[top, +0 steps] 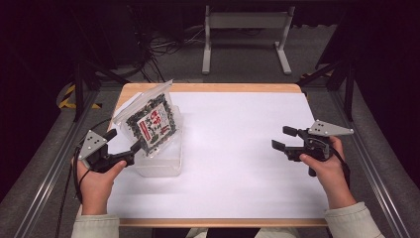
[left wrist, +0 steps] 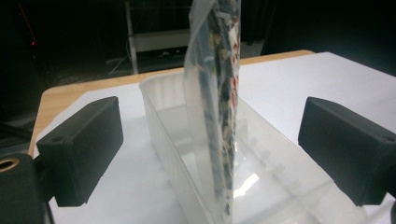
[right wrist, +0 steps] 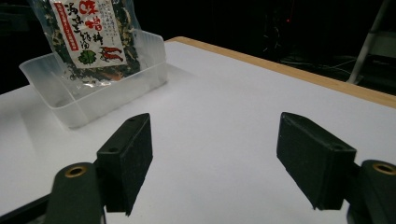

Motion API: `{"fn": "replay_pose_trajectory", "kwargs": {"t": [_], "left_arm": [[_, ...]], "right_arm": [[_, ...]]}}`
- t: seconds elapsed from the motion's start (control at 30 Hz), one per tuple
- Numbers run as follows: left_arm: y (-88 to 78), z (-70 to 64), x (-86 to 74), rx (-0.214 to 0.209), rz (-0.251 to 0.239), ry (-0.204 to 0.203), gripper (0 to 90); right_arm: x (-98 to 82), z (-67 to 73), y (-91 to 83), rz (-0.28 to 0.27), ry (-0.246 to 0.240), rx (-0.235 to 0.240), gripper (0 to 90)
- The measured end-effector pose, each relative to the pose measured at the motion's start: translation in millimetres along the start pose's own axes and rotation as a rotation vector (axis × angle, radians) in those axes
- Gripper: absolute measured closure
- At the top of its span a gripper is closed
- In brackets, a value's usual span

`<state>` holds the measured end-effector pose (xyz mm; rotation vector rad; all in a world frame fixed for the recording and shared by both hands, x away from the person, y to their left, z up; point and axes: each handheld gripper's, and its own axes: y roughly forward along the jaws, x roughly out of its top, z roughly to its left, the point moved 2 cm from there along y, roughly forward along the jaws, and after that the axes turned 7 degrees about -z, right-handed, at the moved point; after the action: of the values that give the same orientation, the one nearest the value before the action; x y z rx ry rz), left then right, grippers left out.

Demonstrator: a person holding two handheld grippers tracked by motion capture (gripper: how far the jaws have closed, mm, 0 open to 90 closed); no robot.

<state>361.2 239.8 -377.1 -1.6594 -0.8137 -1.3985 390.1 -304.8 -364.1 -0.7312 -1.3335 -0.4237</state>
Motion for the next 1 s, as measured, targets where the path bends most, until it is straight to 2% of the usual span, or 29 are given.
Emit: {"fn": "replay_pose_trajectory", "kwargs": {"t": [0.13, 0.27, 0.33, 0.37, 0.43, 0.53, 0.63, 0.8, 0.87, 1.0], "left_arm": [[-9.6, -10.5, 4.9, -0.024, -0.017, -0.001, 7.8], [-19.6, -32.0, 16.4, -0.078, -0.02, 0.018, 8.5], [-20.9, -36.8, 18.1, -0.088, -0.021, 0.019, 8.6], [-21.6, -46.4, 20.4, -0.108, -0.027, 0.012, 8.5], [-20.3, -55.7, 22.1, -0.138, -0.037, 0.009, 8.4], [-14.8, -71.4, 25.1, -0.187, -0.051, 0.012, 7.5], [-5.8, -89.0, 24.8, -0.243, -0.039, 0.022, 7.0], [15.3, -112.6, 19.4, -0.304, -0.015, 0.02, 3.8], [21.8, -118.7, 17.1, -0.313, -0.003, 0.033, 3.8], [37.3, -132.7, 7.1, -0.351, 0.012, 0.027, 3.9]], "right_arm": [[-0.8, -0.5, -0.5, 0.003, 0.001, -0.003, 26.8], [-0.7, -0.4, -2.1, 0.001, 0.001, -0.006, 26.8], [-1.1, -0.8, -3.0, 0.003, 0.0, -0.008, 26.7], [-1.5, -1.4, -3.5, 0.004, 0.001, -0.009, 26.7], [-1.9, -2.3, -4.6, 0.003, 0.002, -0.012, 26.6], [-2.5, -3.0, -6.5, -0.002, 0.002, -0.016, 26.5], [-4.3, -2.4, -10.0, -0.006, -0.001, -0.018, 26.3], [-8.6, -3.7, -17.8, -0.005, 0.0, -0.032, 26.2], [-10.8, -4.6, -21.6, -0.005, -0.002, -0.041, 26.2], [-16.2, -5.0, -26.8, -0.013, -0.002, -0.043, 25.5]]}}
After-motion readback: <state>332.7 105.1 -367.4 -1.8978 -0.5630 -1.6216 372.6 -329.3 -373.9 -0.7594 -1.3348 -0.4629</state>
